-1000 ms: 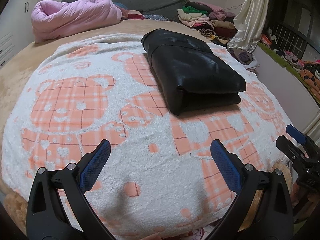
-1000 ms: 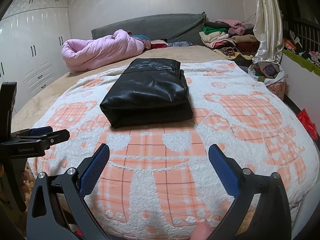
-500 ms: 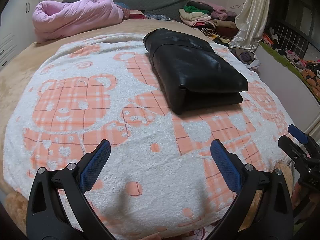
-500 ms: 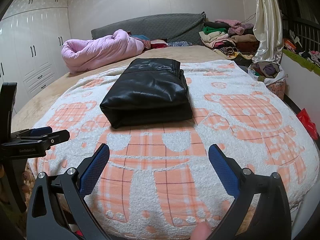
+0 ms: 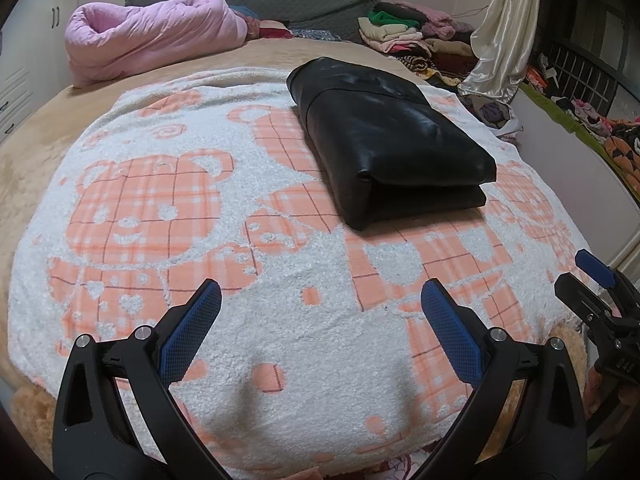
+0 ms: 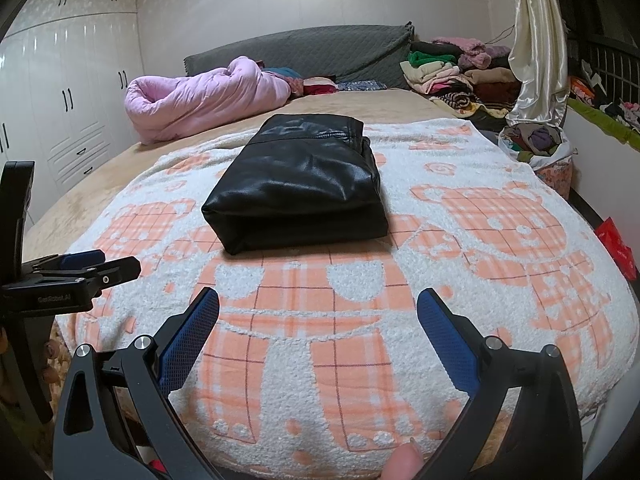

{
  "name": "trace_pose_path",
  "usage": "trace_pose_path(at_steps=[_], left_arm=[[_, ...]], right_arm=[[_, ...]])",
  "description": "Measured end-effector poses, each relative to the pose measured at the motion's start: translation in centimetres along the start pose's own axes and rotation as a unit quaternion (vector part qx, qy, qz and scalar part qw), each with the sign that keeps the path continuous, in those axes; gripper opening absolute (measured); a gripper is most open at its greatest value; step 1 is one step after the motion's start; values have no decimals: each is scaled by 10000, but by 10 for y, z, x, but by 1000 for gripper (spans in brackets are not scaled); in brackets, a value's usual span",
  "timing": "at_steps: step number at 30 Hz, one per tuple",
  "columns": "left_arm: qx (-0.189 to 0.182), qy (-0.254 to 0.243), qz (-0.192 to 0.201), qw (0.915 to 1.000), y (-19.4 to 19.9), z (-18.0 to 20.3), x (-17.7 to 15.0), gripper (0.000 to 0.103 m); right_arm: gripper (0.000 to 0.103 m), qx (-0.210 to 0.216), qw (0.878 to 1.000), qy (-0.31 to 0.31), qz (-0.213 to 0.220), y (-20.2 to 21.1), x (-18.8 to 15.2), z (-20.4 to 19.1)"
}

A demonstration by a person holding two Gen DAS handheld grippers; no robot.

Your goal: Fold large clothes

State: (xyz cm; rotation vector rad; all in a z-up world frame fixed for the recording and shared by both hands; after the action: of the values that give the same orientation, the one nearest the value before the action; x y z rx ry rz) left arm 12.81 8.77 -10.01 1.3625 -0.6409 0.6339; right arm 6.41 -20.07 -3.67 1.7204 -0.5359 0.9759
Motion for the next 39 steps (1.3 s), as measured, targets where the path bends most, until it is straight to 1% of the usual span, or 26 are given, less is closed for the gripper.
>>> trace_pose_path(at_steps=[30,35,39], left_arm=[[100,-44,-58,9999,-1,-5,0,94],[142,11,-125,9998,-4,-9,-3,94],[137,124,-195,9996,-8,-20,-6,94]], right_arm=[[99,-16,10000,3,-27,-2,0,0],[99,-135,9999,-29,14,1,-3,4],[99,-381,9988,-270,170,13,-3,25]])
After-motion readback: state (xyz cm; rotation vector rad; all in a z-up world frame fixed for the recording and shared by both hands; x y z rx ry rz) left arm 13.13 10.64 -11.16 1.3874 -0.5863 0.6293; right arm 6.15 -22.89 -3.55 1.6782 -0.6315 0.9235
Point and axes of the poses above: each gripper's, at about its wrist camera, not at the fingertips, and y roughly against the way its jaws point, z to its right, x to its top, the point moved 7 cm from there along -y, roughly the way its jaws point, and after that the axes turned 6 degrees about x, right-handed, at the moved point
